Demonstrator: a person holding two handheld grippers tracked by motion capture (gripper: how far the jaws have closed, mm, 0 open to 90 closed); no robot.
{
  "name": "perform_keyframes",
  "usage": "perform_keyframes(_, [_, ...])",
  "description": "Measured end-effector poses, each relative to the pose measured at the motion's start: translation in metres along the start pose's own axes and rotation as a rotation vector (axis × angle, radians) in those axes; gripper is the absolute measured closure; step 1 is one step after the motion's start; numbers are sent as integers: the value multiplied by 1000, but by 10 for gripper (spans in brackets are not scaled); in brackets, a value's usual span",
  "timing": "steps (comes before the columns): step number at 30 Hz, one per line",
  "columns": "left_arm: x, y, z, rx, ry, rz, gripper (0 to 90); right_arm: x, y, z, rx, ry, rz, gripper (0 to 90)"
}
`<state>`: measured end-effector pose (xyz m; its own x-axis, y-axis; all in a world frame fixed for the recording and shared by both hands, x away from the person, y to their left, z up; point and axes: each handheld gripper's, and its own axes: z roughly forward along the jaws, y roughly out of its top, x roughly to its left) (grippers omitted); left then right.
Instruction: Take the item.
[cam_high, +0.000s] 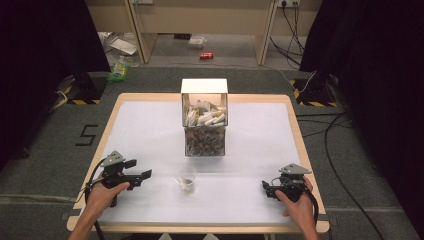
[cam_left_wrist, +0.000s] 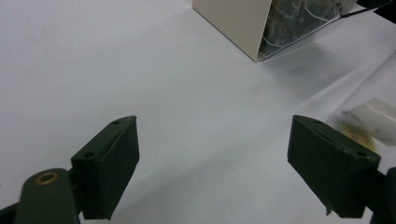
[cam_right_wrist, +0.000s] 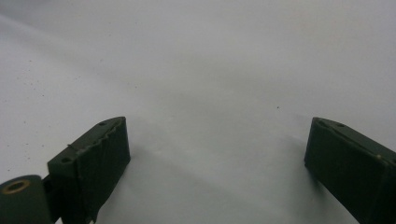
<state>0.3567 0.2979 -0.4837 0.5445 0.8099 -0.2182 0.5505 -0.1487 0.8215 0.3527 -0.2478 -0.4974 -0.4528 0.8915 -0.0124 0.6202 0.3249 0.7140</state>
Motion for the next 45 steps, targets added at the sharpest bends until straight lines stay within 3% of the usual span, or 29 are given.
perform_keyframes(15, [-6,-24,-8,36,10,15,163,0,0,0,0,0,0,73])
perform_keyframes(33, [-20,-42,-21,42,29,31,163,0,0,0,-1,0,-1,74])
perform_keyframes(45, [-29,-56,-27,63,75,95,162,0,0,0,-1,-2,-3,74])
